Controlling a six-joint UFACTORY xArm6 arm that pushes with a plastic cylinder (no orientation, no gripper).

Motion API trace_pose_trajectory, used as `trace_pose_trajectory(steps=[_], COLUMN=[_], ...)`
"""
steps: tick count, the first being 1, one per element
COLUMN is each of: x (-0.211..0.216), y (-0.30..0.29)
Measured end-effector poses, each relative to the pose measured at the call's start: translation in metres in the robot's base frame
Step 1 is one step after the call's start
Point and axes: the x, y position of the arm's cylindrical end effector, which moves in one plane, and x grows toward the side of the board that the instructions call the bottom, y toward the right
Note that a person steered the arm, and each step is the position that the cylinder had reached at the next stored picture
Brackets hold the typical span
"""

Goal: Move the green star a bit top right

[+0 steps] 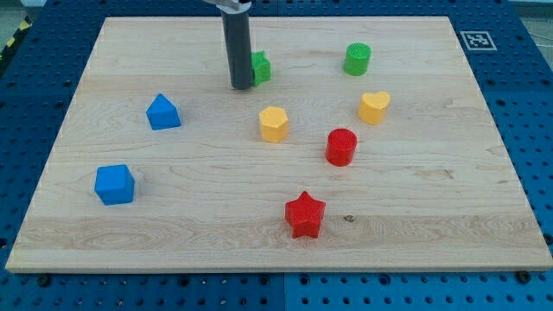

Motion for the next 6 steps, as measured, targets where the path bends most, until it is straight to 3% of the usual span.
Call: trace_pose_trajectory(steps=[6], x=[-0.021], y=[0.007])
